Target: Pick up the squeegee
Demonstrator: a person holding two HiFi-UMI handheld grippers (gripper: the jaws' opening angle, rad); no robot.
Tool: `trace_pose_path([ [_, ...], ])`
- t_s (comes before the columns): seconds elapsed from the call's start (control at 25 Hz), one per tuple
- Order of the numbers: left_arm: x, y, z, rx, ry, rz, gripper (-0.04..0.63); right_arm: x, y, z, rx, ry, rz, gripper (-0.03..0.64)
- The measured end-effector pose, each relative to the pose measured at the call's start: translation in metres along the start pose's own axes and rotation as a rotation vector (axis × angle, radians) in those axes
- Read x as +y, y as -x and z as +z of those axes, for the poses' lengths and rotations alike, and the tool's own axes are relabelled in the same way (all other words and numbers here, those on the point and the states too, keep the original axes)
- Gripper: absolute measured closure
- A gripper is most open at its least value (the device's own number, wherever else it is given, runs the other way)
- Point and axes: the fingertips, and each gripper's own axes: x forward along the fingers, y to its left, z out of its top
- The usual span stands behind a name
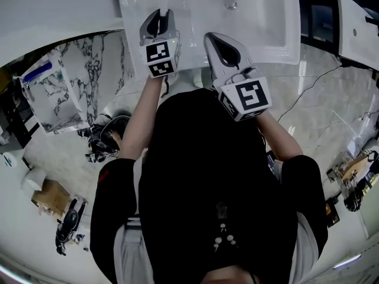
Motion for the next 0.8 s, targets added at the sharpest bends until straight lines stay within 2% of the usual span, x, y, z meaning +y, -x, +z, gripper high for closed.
trace_pose_path([
  [0.32, 0.007, 0.062, 0.001, -0.037, -0.035, 0.0, 0.492, 0.034, 0.024, -0.01, -0.046, 0.002, -0.041, 0.614],
  [0.44, 0.008, 0.088, 0.003, -0.061, -0.024, -0.004, 0.491, 0.048, 0.035, -0.015, -0.065, 0.003, -0.05, 0.614],
  [0.8, 0.003, 0.143, 0.029, -0.155, -0.055, -0.036, 0.491, 0.078, 0.063, -0.011, -0.142, 0.026, -0.091, 0.614],
])
